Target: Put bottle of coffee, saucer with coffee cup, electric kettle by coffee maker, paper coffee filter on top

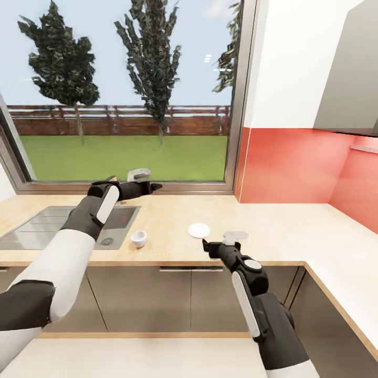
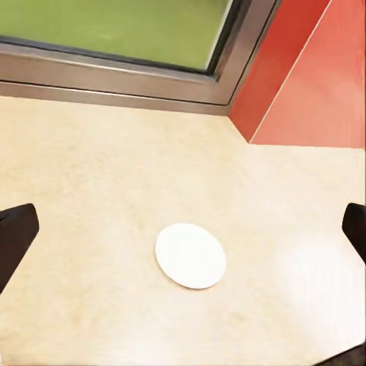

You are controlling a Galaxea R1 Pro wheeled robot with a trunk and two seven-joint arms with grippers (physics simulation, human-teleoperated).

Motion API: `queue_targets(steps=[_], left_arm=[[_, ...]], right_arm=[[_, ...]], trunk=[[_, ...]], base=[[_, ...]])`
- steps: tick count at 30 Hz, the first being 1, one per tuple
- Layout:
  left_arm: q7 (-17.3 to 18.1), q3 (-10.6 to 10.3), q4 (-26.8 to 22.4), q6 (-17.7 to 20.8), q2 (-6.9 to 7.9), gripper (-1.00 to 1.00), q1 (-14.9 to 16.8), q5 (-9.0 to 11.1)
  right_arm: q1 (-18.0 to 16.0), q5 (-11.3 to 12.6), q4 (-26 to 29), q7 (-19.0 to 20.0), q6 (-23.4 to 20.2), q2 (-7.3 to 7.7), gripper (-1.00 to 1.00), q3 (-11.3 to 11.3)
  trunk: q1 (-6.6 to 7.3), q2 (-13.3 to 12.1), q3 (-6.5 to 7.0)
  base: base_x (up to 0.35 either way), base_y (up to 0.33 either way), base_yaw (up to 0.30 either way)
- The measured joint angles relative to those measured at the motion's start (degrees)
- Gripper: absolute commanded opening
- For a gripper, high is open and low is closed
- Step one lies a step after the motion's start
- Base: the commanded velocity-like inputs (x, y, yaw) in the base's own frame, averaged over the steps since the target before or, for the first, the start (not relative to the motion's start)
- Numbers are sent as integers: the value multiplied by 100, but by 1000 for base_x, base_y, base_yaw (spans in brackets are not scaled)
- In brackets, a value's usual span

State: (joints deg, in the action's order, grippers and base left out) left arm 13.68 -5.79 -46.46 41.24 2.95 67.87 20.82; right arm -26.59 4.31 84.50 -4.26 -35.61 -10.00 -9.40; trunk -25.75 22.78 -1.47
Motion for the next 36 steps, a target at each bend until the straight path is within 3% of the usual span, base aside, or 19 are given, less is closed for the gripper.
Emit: queue_targets(steps=[2,5,8,10,12,15,18,23,36], left_arm=[[343,-3,223,120,16,100,93,-1],[814,-4,333,444,67,100,126,-1],[1325,-5,369,697,144,100,115,-19],[1651,-8,376,774,238,100,96,-43],[1800,-20,354,802,309,100,79,-54],[1901,-55,282,815,372,100,52,-82],[1933,-66,248,813,400,100,21,-140],[1954,-62,226,788,384,100,-92,-158],[1980,-39,296,751,333,100,-241,-148]], right_arm=[[-211,35,9,10,-376,0,100,2],[-339,123,23,48,-575,1,100,8],[-383,448,-8,307,-759,2,100,52],[-394,802,-84,651,-928,21,100,115],[-400,1015,-121,901,-1010,221,100,154],[-404,1283,-156,1142,-1073,538,100,181],[-404,1475,-198,1223,-1095,701,100,185],[-402,1578,-340,1262,-1097,761,100,182],[-402,1613,-408,1271,-1097,749,100,162]], trunk=[[0,0,0],[0,0,0],[0,0,0],[0,0,0],[0,0,0],[0,0,0],[0,0,-1],[1,1,0],[3,1,-1]], base=[[0,0,0],[0,0,0],[0,0,0],[0,0,0],[0,0,0],[0,0,0],[0,0,0],[71,0,0],[317,7,-2]])
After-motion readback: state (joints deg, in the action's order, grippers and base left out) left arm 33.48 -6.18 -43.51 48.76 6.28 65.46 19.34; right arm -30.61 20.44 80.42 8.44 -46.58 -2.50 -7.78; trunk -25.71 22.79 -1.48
